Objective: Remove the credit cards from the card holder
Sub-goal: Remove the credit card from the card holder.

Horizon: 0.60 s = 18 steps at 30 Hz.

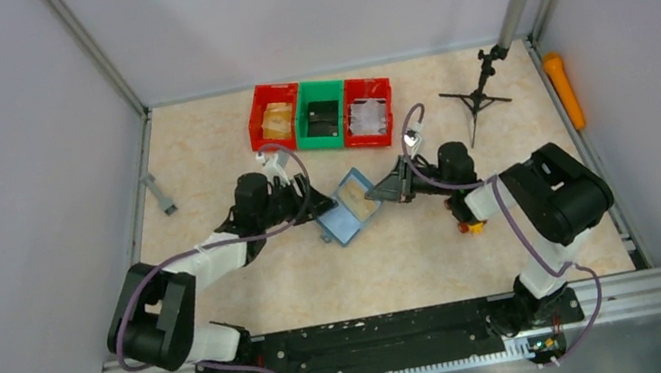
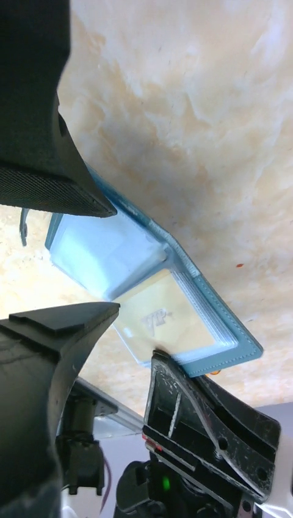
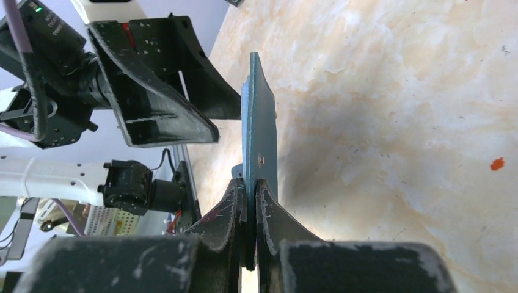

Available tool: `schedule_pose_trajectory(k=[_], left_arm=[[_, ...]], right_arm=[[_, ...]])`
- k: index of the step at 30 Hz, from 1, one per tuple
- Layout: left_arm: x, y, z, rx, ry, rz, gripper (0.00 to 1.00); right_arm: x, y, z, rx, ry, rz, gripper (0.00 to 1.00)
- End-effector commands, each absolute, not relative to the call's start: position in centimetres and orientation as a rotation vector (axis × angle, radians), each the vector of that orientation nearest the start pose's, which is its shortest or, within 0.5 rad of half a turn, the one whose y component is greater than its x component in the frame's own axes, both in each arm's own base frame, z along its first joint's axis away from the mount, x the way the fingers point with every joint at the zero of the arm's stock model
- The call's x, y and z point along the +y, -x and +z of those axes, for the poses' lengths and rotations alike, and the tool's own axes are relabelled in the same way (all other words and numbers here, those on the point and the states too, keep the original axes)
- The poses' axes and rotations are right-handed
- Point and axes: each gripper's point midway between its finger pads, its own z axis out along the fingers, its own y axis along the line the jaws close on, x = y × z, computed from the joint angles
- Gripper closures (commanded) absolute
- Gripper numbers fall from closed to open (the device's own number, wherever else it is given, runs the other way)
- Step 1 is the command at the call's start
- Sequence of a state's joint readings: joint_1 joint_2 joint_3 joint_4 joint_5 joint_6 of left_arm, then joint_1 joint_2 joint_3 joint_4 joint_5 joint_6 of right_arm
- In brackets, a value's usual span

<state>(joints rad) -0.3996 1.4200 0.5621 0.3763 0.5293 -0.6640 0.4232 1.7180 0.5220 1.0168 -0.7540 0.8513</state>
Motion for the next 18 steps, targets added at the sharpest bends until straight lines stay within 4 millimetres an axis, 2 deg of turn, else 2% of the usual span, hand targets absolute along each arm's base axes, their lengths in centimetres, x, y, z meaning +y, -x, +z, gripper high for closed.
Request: schedule_pose_trajectory(k=[1, 6, 10, 15, 18], left_arm=[[-22.4, -30.3, 11.5, 2.133, -0.028, -1.023, 0.40], [-21.9, -30.6, 10.8, 2.164, 0.028, -0.993, 0.29], [-22.9, -30.4, 10.3, 2.204, 0.010, -1.075, 0.24], [-24.7, -29.8, 10.4, 2.208, -0.063, -1.232, 0.25], [-25.6, -29.3, 11.7, 2.150, -0.109, -1.341, 0.32]], right_arm=[[27.9, -29.2, 13.2, 1.857, 0.207, 1.560, 1.00], [27.4, -29.0, 14.1, 1.823, 0.195, 1.600, 1.00], [27.2, -28.7, 15.0, 1.785, 0.198, 1.628, 1.00], [27.1, -28.5, 15.5, 1.765, 0.207, 1.645, 1.00], [27.1, -28.5, 15.7, 1.755, 0.212, 1.652, 1.00]])
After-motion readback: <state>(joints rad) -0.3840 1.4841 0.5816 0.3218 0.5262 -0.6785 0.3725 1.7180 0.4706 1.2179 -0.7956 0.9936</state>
